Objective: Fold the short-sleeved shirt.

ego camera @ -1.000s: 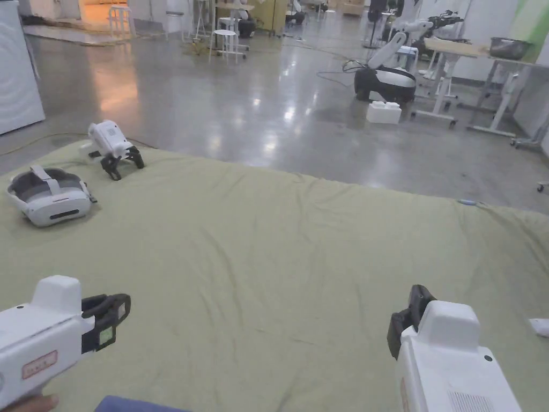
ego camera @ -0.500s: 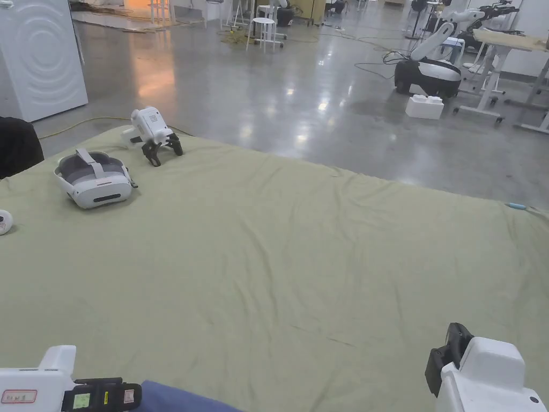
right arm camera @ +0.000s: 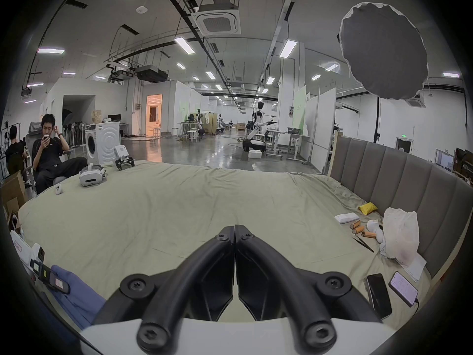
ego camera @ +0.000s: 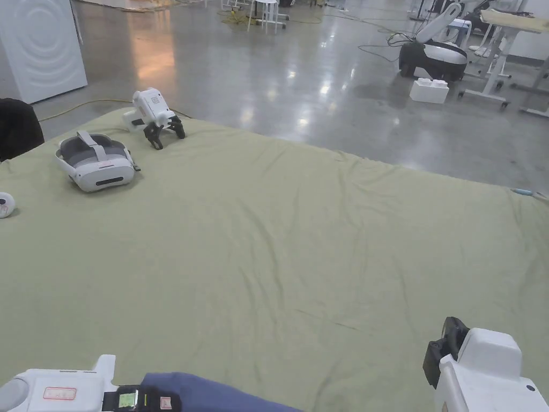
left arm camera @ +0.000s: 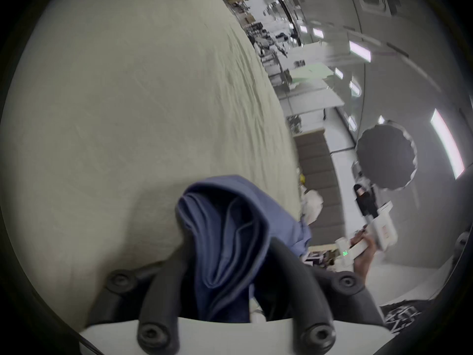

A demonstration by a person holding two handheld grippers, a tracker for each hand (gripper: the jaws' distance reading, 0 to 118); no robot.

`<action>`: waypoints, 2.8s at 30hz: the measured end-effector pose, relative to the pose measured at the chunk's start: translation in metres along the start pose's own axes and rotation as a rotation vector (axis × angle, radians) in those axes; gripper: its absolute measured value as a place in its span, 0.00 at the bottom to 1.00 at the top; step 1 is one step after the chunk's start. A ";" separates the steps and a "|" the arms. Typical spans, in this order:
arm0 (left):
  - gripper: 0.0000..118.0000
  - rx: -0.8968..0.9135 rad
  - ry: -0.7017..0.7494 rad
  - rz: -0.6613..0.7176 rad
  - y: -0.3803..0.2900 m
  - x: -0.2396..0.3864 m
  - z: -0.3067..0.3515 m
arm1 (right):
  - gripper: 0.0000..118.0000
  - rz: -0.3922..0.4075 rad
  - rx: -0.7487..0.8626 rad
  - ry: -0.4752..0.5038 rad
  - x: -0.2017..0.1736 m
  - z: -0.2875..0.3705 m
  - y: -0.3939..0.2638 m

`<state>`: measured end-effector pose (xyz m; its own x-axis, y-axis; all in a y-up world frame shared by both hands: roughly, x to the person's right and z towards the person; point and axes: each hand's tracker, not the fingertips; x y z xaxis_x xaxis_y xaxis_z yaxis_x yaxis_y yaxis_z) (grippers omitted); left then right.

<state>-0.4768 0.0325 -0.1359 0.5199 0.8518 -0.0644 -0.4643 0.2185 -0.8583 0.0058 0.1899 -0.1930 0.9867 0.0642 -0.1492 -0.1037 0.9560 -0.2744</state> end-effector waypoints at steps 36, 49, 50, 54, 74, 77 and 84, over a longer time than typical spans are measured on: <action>0.05 0.032 0.347 -0.250 -0.025 0.215 0.002 | 0.00 -0.039 -0.023 -0.019 0.025 0.005 -0.016; 0.05 -0.183 0.490 -0.276 -0.066 0.176 -0.173 | 0.00 -0.056 -0.054 -0.070 0.047 0.015 -0.030; 0.06 -0.183 0.484 -0.274 -0.067 0.172 -0.176 | 0.00 -0.056 -0.055 -0.074 0.049 0.015 -0.031; 0.20 -0.152 0.462 -0.259 -0.072 0.170 -0.173 | 0.00 -0.057 -0.064 -0.080 0.052 0.016 -0.033; 0.02 -0.240 0.443 -0.408 -0.082 0.183 -0.153 | 0.00 -0.090 -0.093 -0.035 0.064 0.020 -0.040; 0.02 -0.240 0.318 -0.402 -0.096 0.188 -0.165 | 0.00 -0.088 -0.111 -0.043 0.070 0.016 -0.048; 0.02 -0.226 0.283 -0.381 -0.109 0.187 -0.196 | 0.00 -0.056 -0.126 -0.059 0.064 0.017 -0.053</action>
<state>-0.1885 0.0744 -0.1540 0.8097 0.5631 0.1651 -0.0545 0.3523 -0.9343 0.0769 0.1484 -0.1720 0.9967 0.0321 -0.0751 -0.0595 0.9151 -0.3988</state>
